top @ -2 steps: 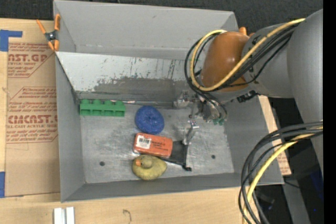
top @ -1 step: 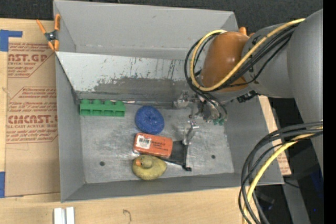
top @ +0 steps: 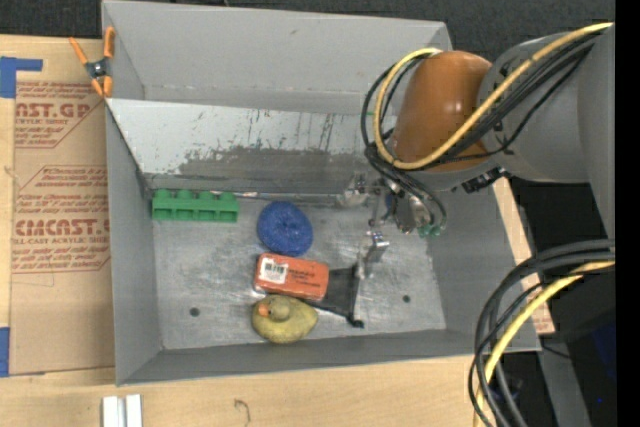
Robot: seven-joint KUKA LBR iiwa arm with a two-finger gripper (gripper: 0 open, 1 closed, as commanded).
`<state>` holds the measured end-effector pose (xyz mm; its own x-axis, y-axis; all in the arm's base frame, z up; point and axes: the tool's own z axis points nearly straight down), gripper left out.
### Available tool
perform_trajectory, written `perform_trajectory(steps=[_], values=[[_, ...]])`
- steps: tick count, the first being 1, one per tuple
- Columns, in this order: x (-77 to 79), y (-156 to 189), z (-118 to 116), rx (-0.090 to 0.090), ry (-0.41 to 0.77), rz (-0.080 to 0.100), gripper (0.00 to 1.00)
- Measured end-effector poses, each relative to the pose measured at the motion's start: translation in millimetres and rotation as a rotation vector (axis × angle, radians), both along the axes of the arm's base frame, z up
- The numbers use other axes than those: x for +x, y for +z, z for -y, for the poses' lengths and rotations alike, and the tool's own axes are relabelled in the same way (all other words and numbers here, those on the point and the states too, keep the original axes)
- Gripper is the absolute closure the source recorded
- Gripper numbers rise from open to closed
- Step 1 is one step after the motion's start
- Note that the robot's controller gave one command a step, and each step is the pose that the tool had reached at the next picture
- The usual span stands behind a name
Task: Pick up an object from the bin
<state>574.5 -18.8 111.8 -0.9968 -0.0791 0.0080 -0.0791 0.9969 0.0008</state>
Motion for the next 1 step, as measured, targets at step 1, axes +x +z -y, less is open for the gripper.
perform_trajectory(steps=[1], values=[[3.7,53.2,-9.3,0.000,0.127,0.009,0.00]])
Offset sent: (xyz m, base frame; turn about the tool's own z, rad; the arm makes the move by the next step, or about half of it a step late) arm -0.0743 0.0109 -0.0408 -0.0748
